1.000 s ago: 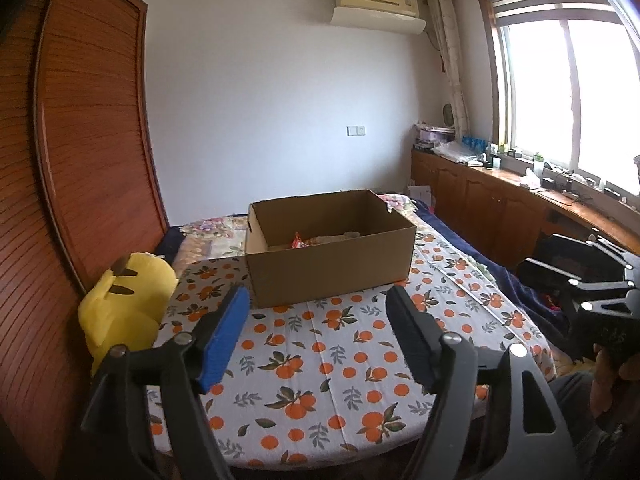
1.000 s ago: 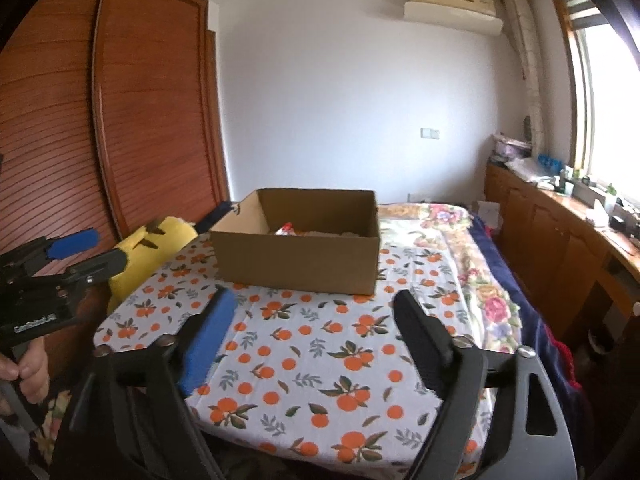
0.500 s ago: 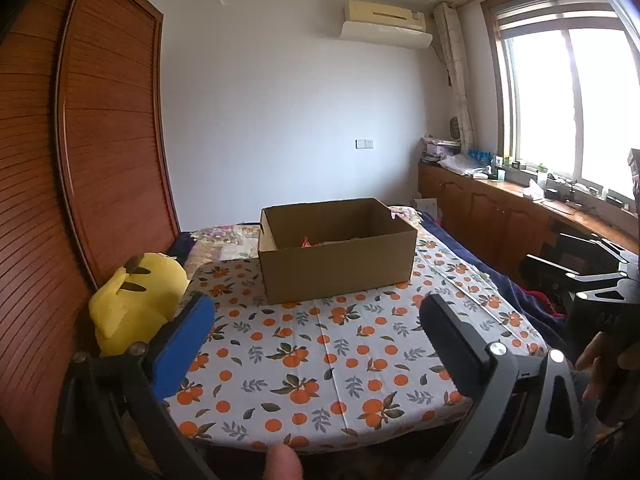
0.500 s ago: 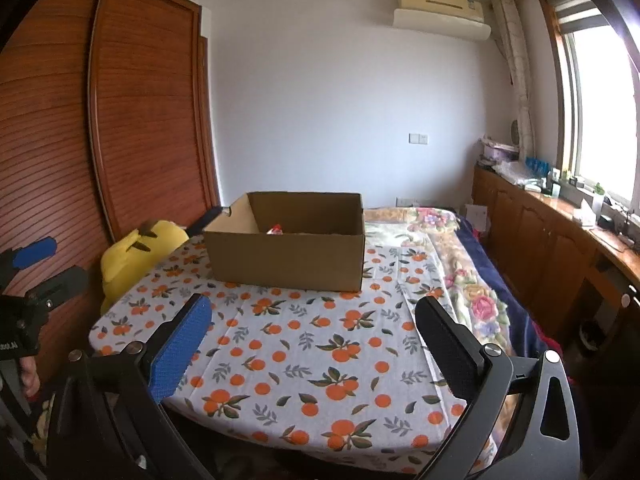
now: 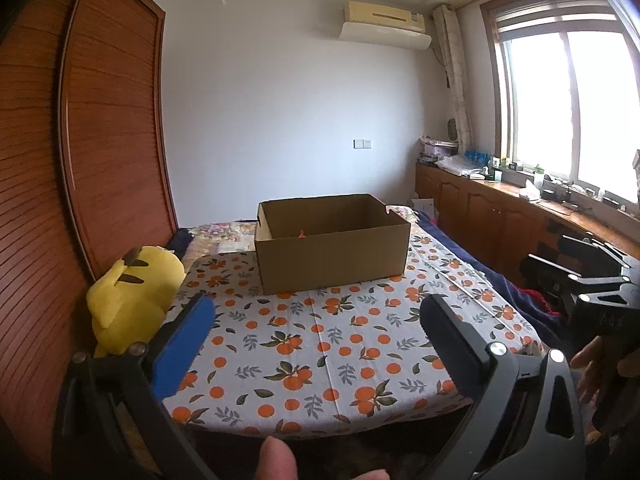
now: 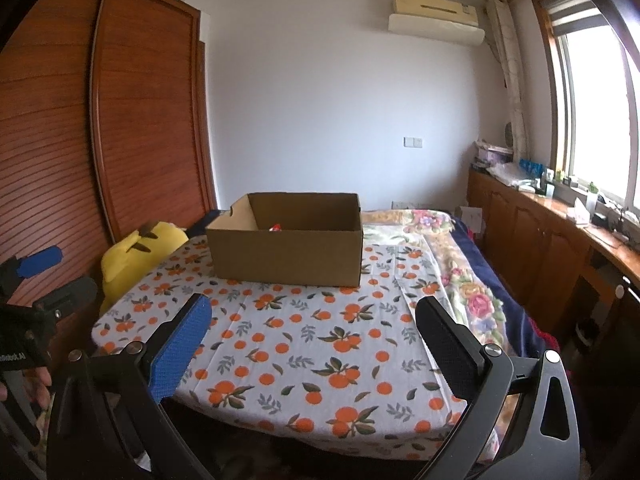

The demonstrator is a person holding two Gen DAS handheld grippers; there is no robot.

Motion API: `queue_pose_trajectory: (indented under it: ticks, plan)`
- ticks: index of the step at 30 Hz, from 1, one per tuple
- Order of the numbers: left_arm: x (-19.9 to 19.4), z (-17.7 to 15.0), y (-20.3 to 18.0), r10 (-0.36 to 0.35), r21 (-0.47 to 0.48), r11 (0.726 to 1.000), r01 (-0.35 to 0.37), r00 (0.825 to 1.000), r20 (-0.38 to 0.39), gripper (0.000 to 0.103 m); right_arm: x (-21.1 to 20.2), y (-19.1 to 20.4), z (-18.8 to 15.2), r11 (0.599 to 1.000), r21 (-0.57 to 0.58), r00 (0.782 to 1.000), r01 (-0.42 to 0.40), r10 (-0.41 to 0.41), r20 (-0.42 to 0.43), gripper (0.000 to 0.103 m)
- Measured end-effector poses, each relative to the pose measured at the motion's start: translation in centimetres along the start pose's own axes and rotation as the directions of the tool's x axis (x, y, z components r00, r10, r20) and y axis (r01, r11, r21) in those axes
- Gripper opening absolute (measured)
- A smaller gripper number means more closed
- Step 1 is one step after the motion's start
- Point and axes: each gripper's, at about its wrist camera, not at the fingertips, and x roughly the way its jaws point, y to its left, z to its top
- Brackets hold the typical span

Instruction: Organize snacks

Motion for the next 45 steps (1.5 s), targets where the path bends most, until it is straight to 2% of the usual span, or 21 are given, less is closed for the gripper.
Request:
queue_pose_trajectory:
  ticks: [5,22,45]
  plan:
    - [-0.3,-0.5,0.2,0.001,-0.019,1.000,0.000,1.000,0.011,0.103,-0.1,-0.3,-1.0,1.000,0.019,1.000,0.007,-0.007,-0.011,0.103]
    - [-0.1,-2.2,0.8,0.102,-0.018,0.995,-0.103,0.995,-0.014,0.103,0.1,0.0,-2.9,0.999,0.027,0.999,0.035,-0.034,-0.025,0.103]
    - [-0.1,-2.6,0.9,0.118,0.000,0.993,-0.118,0.993,-0.021,0.103,-0.4,-0.2,-3.0,0.998,0.041,0.999,0.054,-0.053,-0.011,0.103]
